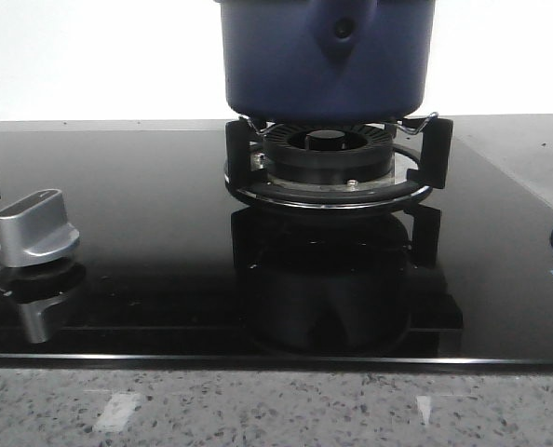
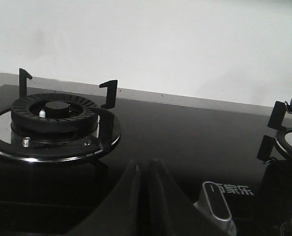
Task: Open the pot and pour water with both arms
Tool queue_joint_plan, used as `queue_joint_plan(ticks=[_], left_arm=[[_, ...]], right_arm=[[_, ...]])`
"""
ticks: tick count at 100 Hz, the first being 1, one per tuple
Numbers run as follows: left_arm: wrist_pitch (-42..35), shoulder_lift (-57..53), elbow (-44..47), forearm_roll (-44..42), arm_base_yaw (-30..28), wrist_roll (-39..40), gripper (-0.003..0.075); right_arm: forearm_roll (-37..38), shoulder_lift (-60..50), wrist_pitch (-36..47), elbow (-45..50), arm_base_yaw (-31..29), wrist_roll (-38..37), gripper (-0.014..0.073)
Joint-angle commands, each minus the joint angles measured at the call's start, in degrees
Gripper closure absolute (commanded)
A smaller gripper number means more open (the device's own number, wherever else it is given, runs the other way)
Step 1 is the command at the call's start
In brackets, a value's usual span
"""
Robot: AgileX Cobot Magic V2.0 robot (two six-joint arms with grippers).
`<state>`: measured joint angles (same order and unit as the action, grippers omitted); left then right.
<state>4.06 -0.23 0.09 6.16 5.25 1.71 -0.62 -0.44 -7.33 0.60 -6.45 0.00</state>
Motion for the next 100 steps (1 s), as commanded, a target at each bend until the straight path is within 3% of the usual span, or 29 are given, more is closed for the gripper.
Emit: queue_joint_plan(ticks=[1,100], left_arm=[[-4.84,-1.50,1.77,0.23,0.48,0.48,0.0741],[-4.84,-1.50,1.77,0.23,0.48,0.48,0.0741]], right_arm=[[0.62,-1.25,4.76,1.50,-0.23,0.00,0.0641],[0.30,-1.25,5.51,1.50,-0.23,0.00,0.0641]])
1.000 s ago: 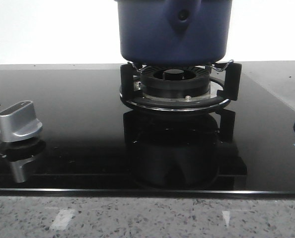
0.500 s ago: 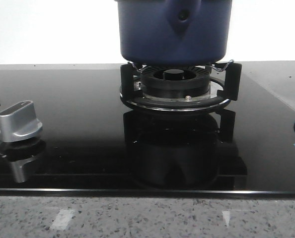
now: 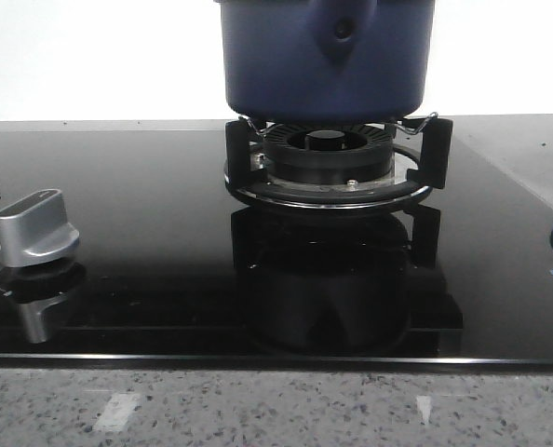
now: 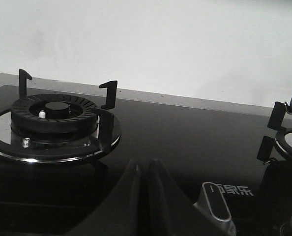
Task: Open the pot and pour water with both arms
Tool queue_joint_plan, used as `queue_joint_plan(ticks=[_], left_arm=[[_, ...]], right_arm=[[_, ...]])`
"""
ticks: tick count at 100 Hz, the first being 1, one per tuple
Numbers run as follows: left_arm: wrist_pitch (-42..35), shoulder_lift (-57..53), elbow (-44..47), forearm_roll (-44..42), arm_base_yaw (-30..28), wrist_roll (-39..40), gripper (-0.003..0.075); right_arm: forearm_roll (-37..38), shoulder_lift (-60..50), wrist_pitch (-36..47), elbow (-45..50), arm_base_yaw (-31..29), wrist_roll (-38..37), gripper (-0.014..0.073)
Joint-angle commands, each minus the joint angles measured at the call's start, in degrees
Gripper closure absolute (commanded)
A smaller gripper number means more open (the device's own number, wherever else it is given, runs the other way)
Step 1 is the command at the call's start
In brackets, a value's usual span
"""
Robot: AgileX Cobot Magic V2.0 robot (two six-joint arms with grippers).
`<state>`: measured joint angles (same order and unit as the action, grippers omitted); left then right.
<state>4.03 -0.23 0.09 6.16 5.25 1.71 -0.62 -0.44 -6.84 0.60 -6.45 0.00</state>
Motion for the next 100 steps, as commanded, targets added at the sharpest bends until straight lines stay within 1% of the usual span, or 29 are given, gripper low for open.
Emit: queue_joint_plan(ticks=[1,29,49,57,69,80,90,100], left_arm=[[-4.81,-1.50,1.77,0.23,0.48,0.48,0.0741],[-4.81,-1.50,1.77,0.31,0.48,0.48,0.0741],[-4.81,-1.50,1.77,1.35,0.48,0.48,0.0741],[-4.81,-1.50,1.77,4.63,0.48,0.48,0.0741],[-4.81,-1.50,1.77,10.85,0.48,0.48,0.0741],[-4.96,-1.50,1.77,16.22,0.48,0.48,0.0741],[-4.96,-1.50,1.77,24.58,0.48,0.48,0.0741],[-4.96,-1.50,1.64,26.60,0.48,0.48,0.0741]], right_arm=[[0.30,-1.25,5.19,1.50,-0.23,0.00,0.0641],[-1.41,-1.25,6.32,1.50,-0.23,0.00,0.0641],[-8.22,-1.25,6.41,1.50,-0.23,0.00,0.0641],[-11.48,-1.25,7.31,1.50,-0.23,0.00,0.0641],[-18.60,-1.25,8.23,1.50,-0.23,0.00,0.0641],[-22.91,-1.25,8.63,1.50,-0.23,0.00,0.0641],[-30.35,-1.25,8.63,1.50,-0.23,0.00,0.0641],[-33.33,-1.25,8.50,1.24,-0.23,0.00,0.0641]])
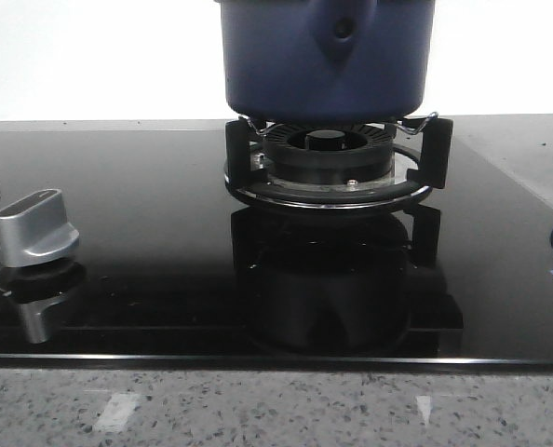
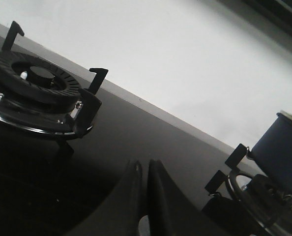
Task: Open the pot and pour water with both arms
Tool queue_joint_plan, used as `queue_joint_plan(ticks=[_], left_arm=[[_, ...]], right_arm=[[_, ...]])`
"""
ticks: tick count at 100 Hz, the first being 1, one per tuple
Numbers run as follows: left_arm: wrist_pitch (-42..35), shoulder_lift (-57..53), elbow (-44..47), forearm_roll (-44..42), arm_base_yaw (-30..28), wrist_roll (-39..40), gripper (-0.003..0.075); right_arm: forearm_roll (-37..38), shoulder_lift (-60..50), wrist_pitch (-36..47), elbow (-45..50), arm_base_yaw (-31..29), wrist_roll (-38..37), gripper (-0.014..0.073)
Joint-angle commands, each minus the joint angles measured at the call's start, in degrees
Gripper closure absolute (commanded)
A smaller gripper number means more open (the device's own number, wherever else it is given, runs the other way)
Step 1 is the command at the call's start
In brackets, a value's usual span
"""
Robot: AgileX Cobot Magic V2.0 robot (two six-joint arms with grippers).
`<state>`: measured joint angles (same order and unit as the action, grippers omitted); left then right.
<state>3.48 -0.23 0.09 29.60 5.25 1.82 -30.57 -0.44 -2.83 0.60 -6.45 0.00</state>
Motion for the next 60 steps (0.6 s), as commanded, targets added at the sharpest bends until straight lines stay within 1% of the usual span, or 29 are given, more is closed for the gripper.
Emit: queue_joint_plan(ticks=[1,12,25,31,43,49,60], left_arm=[[-4.40,-1.50,1.64,3.16,0.48,0.36,0.0741],[-4.86,-1.50,0.35,3.16,0.48,0.36,0.0741],[-3.48,-1.24,-3.69,3.04,0.48,0.36,0.0741],[-0.87,-0.05,-6.61,2.30,0.48,0.36,0.0741],[4.26,3.95,-13.07,-0.96,0.48,-1.31,0.0741],[7.50,6.93,-17.39,-2.51,0.48,-4.21,0.0741],[13.30,13.79,-25.28,-2.79,0.48,-10.26,0.0741]], right_arm=[[-3.39,-1.25,4.31,1.11,-0.23,0.00,0.0641],[-3.29,-1.25,1.21,-1.24,-0.23,0.00,0.0641],[-1.41,-0.39,-6.71,-6.34,-0.23,0.00,0.0641],[0.33,1.43,-11.35,-9.39,-0.23,0.00,0.0641],[4.15,6.62,-17.84,-15.85,-0.23,0.00,0.0641],[6.67,10.45,-20.77,-19.51,-0.23,0.00,0.0641],[11.41,17.56,-27.30,-27.59,-0.23,0.00,0.0641]])
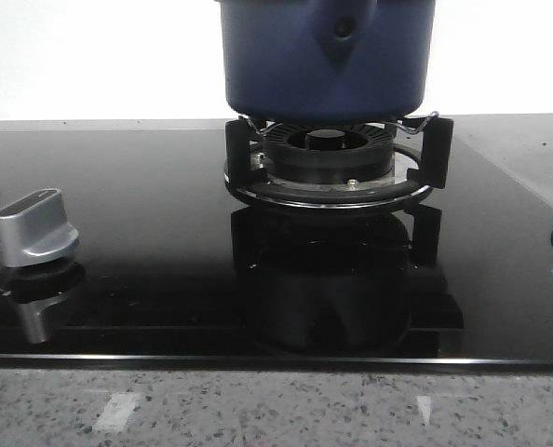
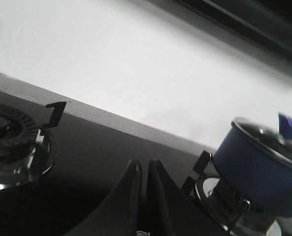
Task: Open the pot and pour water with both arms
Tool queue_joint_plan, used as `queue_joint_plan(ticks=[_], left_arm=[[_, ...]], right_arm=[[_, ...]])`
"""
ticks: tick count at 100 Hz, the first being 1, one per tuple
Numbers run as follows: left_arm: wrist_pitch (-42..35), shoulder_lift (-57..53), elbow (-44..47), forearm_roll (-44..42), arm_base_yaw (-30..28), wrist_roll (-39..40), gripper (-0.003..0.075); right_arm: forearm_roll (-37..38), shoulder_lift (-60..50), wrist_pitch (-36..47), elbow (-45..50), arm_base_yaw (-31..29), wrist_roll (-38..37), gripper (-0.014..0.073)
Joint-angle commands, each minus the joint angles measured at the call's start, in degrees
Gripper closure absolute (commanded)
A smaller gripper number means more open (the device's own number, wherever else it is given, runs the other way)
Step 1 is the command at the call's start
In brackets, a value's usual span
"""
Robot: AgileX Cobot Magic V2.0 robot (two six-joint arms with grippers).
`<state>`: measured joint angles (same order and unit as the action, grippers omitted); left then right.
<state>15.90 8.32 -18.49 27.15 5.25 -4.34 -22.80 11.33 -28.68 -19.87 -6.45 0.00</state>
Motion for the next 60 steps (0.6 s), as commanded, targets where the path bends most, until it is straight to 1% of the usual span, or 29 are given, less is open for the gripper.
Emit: queue_joint_plan(ticks=[1,10,18,30,40,43,47,52,57,60], left_arm=[[1.17,6.11,-7.15,-0.34,0.48,-4.75,0.0741],[4.24,10.79,-12.57,-0.34,0.48,-8.72,0.0741],[6.07,14.64,-16.30,-0.34,0.48,-11.76,0.0741],[8.12,19.29,-20.74,-0.01,0.48,-13.68,0.0740],[10.23,22.55,-23.08,2.95,0.48,-14.03,0.0739],[10.79,23.63,-23.61,4.49,0.48,-15.95,0.0739],[11.53,24.64,-24.28,7.97,0.61,-19.62,0.0733],[12.33,26.21,-24.92,13.58,0.97,-27.37,0.0709],[13.01,28.14,-25.33,20.35,1.38,-33.67,0.0672],[13.39,29.20,-25.60,24.39,1.81,-37.12,0.0648]], right_arm=[[3.86,6.70,-1.89,-7.64,-0.23,0.00,0.0641],[6.48,11.85,-6.39,-14.03,-0.23,0.00,0.0641],[7.23,14.98,-9.04,-18.83,0.12,2.91,0.0641],[7.23,17.99,-11.31,-23.68,1.35,6.41,0.0641],[7.11,19.31,-13.02,-26.40,2.08,7.50,0.0638],[7.11,19.47,-13.56,-27.00,2.31,8.21,0.0634],[7.11,19.53,-13.66,-27.48,2.56,8.77,0.0611],[7.11,19.53,-13.66,-28.09,2.64,8.87,0.0561],[7.11,19.53,-13.66,-28.54,2.64,8.87,0.0484],[7.11,19.53,-13.78,-28.76,2.64,8.87,0.0415]])
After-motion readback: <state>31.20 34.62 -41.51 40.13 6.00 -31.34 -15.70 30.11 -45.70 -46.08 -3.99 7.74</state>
